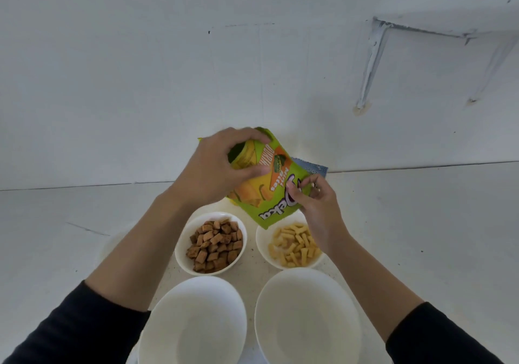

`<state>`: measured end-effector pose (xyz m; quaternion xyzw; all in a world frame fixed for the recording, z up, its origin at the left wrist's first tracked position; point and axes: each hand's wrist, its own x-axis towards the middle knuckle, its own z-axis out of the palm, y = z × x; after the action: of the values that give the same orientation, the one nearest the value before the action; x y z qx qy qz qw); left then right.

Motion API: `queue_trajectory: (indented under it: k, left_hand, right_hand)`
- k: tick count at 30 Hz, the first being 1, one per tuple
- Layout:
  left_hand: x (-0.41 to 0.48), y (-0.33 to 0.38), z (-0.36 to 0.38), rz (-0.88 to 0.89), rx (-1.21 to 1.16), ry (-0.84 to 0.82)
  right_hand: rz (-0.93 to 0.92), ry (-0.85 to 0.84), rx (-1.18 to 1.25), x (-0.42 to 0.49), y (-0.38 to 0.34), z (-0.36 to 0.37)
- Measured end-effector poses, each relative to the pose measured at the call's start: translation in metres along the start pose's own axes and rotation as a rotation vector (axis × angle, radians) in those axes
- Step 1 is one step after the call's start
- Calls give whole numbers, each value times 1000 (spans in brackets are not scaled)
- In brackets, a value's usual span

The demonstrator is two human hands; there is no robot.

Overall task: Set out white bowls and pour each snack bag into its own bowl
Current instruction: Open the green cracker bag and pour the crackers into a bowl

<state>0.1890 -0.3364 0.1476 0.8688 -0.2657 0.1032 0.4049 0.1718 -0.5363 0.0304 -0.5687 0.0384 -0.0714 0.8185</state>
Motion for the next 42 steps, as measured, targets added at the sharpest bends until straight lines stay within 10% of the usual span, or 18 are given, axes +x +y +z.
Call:
queue_trajectory:
  k: [19,27,32,42]
  left_hand:
    - [16,11,23,161,309,-287]
    - [21,18,18,292,227,-10]
    - [9,6,21,181,277,-266]
    - [-38,-25,30,-17,-61,152]
  right_hand:
    - [162,57,243,-3,6,-14]
    - [60,28,351,-1,-6,-12]
    - [140,88,280,-5,3,-15]
    - [21,77,-158,-16,-5,-2]
